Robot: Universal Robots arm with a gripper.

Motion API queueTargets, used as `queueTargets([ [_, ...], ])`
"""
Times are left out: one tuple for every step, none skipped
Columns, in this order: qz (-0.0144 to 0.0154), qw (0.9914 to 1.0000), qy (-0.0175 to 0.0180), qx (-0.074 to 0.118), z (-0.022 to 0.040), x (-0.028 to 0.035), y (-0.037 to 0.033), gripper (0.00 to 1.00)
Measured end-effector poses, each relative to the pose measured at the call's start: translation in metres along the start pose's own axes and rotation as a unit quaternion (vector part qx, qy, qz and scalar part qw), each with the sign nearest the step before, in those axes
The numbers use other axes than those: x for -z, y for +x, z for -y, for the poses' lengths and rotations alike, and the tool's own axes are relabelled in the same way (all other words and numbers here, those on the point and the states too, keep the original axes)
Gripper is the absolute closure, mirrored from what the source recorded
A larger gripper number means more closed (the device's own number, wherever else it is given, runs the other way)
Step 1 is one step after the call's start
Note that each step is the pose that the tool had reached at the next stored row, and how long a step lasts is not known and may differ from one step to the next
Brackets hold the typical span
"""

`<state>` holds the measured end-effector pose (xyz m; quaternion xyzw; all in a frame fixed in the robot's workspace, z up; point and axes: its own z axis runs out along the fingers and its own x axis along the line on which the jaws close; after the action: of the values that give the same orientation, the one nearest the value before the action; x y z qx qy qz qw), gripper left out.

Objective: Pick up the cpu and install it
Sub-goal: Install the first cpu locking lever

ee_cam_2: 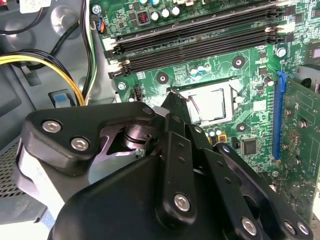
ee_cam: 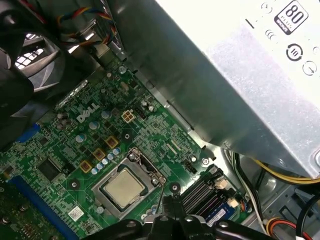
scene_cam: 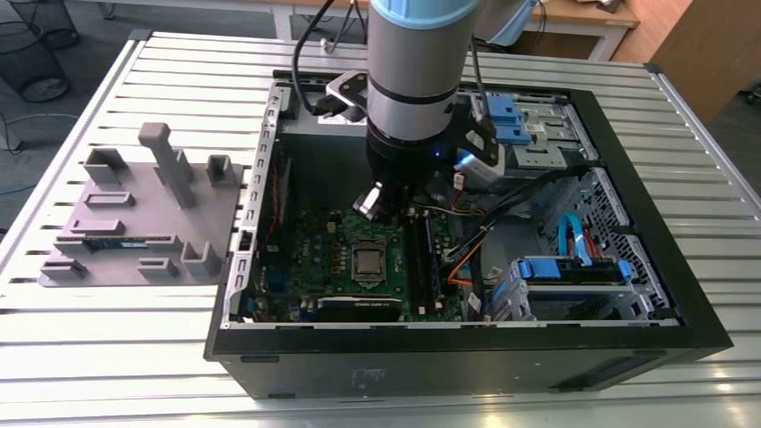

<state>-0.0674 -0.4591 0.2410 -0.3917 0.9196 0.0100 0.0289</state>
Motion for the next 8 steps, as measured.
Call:
queueTargets([
  [0.0, 1.0, 0.0001, -0.002, 0.0001, -0.0004, 0.0003, 0.89],
  [0.0, 1.0, 0.0002, -0.003, 0.0002, -0.0009, 0.0007, 0.89],
  [-0.0002, 0.99999, 0.0005, -0.005, 0.0003, -0.0015, 0.001, 0.89],
  [-0.0005, 0.99998, 0.0009, -0.007, 0.0003, -0.0023, 0.0012, 0.89],
  [-0.0008, 0.99995, 0.0014, -0.009, 0.0003, -0.0031, 0.0014, 0.89],
  [-0.0013, 0.99992, 0.0019, -0.012, 0.0003, -0.004, 0.0015, 0.89],
  [-0.0019, 0.99989, 0.0026, -0.015, 0.0003, -0.005, 0.0016, 0.89],
  [-0.0026, 0.99985, 0.0035, -0.017, 0.0, -0.0059, 0.0019, 0.89],
])
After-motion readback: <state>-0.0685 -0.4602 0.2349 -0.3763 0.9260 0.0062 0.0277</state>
